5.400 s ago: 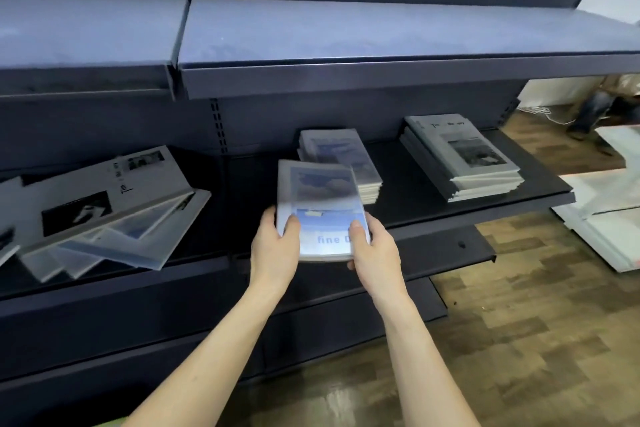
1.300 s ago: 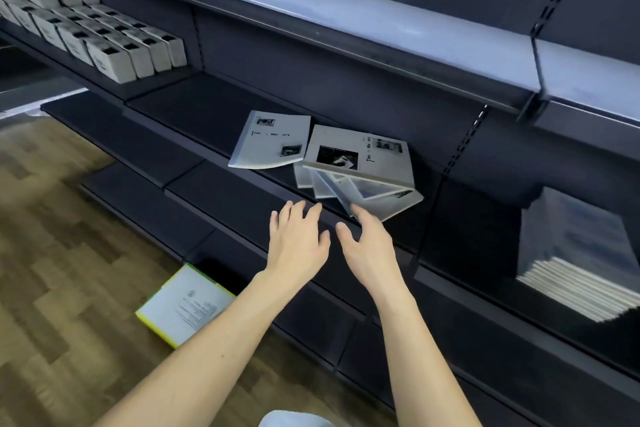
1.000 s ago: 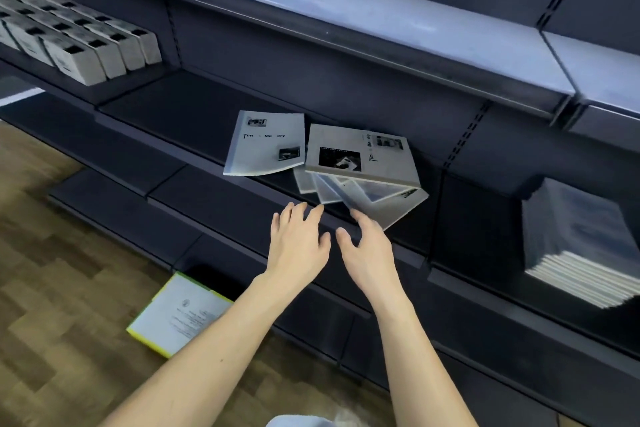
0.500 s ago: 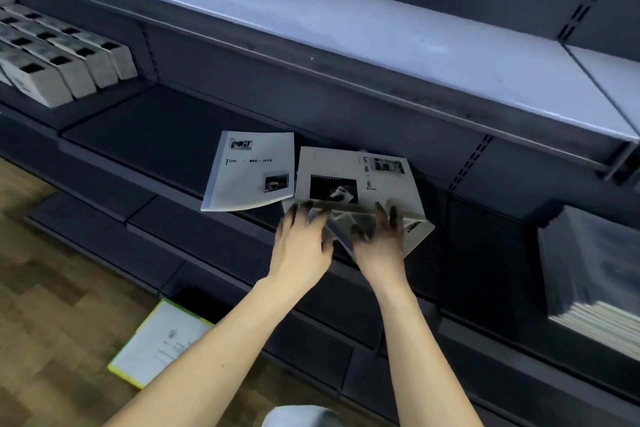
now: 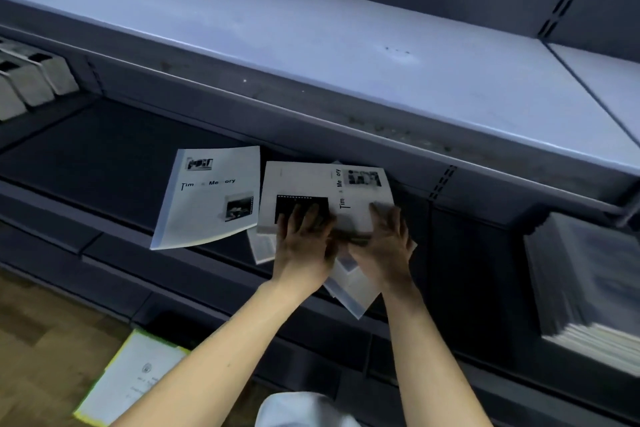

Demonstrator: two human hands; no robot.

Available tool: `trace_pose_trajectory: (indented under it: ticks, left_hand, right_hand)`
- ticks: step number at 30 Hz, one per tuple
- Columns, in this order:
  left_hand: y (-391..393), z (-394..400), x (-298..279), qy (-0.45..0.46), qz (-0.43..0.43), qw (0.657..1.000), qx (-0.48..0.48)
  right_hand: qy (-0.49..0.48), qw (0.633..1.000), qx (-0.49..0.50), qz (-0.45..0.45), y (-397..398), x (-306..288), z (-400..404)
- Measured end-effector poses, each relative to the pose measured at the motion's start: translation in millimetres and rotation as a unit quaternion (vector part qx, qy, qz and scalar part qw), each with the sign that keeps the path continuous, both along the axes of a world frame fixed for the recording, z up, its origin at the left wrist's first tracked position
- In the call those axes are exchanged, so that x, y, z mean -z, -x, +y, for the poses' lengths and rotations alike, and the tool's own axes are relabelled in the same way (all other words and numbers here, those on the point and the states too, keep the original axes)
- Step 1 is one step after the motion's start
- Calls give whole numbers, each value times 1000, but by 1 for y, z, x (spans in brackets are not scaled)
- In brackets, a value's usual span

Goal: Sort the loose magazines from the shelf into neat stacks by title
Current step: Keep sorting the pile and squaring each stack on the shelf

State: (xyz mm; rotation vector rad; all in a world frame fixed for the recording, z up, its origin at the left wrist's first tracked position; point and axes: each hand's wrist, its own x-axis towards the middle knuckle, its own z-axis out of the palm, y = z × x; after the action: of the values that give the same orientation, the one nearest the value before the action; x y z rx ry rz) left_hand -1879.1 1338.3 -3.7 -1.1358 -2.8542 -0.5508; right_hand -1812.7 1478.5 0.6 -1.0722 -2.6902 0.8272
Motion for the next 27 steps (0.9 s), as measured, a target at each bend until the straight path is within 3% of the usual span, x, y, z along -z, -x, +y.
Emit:
trace_pose_trajectory:
  ticks: [8,12,18,21,27]
  left_hand:
    - [6,-4,-1,-22,-4,996,85]
    - [3,-18,2,-29,40,989,141]
    - [1,-40,8,0,-5,987,160]
    - [3,-46,10,-16,-24,985,170]
    - [-5,-57,6,-68,-44,978,193]
  right_hand:
    - [-19,995,100,23,-13,-4,-24]
    - [-13,988,150,15,-24,-3,-48]
    - [-23,960,222,168,-34,2,-78]
    - [16,941,273,197,-42,-8,-92]
    - [137,916,284,247,-52,-1,-137]
